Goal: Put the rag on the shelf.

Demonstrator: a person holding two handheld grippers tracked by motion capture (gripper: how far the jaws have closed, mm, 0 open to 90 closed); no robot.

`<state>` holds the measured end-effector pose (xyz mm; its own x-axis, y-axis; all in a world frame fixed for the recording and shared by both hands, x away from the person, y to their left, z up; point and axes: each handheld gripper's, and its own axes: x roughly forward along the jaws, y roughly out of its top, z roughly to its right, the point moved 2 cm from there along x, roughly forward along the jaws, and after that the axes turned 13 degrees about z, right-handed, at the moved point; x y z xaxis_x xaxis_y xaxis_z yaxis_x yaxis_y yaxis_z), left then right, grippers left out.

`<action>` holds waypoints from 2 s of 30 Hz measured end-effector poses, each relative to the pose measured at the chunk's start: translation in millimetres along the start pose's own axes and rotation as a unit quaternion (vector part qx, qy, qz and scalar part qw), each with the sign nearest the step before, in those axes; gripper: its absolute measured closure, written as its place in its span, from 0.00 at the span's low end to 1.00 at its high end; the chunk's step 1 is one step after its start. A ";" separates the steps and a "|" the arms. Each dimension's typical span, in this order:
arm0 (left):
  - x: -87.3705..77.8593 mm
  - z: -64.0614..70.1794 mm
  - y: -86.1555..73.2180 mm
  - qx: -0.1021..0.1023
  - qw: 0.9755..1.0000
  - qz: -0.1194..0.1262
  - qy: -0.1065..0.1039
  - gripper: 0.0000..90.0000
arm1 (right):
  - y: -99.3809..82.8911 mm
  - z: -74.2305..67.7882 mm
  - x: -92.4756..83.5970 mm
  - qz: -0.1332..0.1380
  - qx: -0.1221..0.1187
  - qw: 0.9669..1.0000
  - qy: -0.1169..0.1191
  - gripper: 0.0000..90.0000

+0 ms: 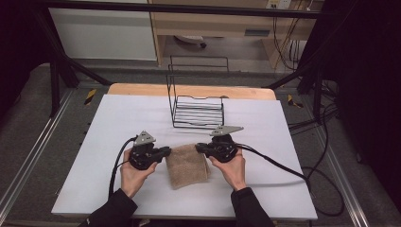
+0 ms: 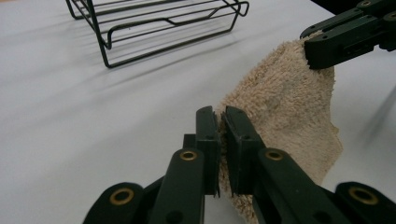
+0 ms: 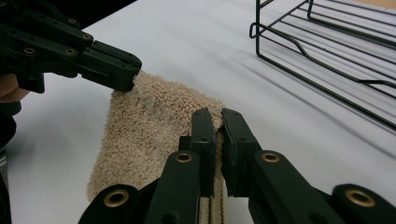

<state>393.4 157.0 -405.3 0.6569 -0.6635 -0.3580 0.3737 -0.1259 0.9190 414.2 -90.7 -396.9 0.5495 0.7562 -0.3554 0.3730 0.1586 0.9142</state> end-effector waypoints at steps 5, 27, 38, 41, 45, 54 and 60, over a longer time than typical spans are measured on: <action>-3.9 3.1 6.8 0.004 1.000 0.011 -0.008 0.94 | 5.0 -2.5 -8.7 0.017 -0.005 1.000 -0.001 0.94; -8.2 15.3 47.1 0.033 0.997 0.063 -0.018 0.94 | 27.4 -6.2 -39.8 0.090 -0.021 0.996 -0.019 0.94; -6.9 15.8 67.6 0.036 0.995 0.094 -0.015 0.94 | 46.4 -6.1 -48.8 0.130 -0.030 0.990 -0.035 0.94; -8.0 16.6 73.5 0.041 0.994 0.104 -0.011 0.94 | 52.7 -6.3 -50.3 0.139 -0.033 0.989 -0.039 0.94; -10.7 17.2 81.3 0.044 0.992 0.121 -0.010 0.94 | 61.4 -6.7 -52.4 0.155 -0.037 0.986 -0.043 0.94; -13.9 14.9 92.7 0.038 0.988 0.148 -0.005 0.95 | 74.8 -7.8 -52.3 0.177 -0.044 0.982 -0.051 0.95; -15.3 14.1 99.2 0.038 0.987 0.158 -0.004 0.95 | 79.7 -8.1 -52.7 0.187 -0.047 0.980 -0.052 0.95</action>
<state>411.2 144.3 -306.3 0.7269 -0.6849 -0.0509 0.1007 0.0331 0.9944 408.9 -112.7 -303.7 0.7101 0.7041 -0.0055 0.0635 -0.0562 0.9964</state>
